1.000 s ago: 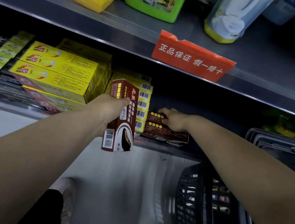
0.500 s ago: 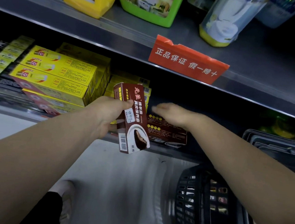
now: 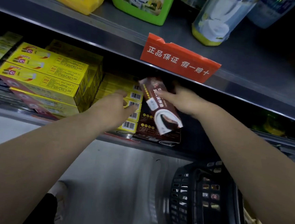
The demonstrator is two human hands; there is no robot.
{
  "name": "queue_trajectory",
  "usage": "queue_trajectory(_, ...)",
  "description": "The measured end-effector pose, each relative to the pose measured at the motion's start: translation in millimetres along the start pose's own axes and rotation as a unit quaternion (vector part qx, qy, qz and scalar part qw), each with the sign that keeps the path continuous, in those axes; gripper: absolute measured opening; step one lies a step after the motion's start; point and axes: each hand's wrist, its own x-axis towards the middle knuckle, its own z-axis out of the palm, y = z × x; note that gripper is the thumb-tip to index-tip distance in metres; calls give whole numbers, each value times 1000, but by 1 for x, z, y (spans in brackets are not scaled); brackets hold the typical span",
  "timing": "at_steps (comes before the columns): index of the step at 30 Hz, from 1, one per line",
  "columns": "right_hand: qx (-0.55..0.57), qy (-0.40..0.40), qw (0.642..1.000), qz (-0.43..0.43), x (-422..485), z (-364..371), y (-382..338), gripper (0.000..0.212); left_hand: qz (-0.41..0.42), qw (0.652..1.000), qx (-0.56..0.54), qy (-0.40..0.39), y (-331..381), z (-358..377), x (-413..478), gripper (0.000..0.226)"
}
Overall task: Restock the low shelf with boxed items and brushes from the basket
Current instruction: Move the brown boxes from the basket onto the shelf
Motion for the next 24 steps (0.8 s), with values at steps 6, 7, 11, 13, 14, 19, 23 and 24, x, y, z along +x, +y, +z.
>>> queue_trajectory(6, -285, -17, 958, -7, 44, 17, 35, 55, 44, 994, 97, -13, -3, 4, 5, 49)
queue_trajectory(7, -319, -31, 947, 6, 49, 26, 42, 55, 47, 994, 101, -15, -3, 4, 5, 47)
queue_trajectory(11, -301, -105, 948, 11, 56, 54, 59, 51, 66, 991, 116, -21, 2, 6, 4, 41)
queue_trajectory(13, -282, -117, 952, 21, 57, 52, 61, 54, 76, 990, 116, -18, 5, 7, 3, 40)
queue_trajectory(14, -282, -116, 952, 36, 58, 47, 61, 60, 80, 990, 116, -18, 8, 7, 2, 40)
queue_trajectory(19, -315, -196, 922, 108, 41, 30, 61, 84, 105, 987, 118, -12, 27, 12, -5, 35)
queue_trajectory(23, -290, -142, 946, 38, 12, 5, 35, 76, 183, 975, 121, -28, 56, 23, -22, 31)
queue_trajectory(24, -266, -108, 958, 22, -2, -6, 29, 72, 207, 970, 124, -36, 65, 27, -28, 31)
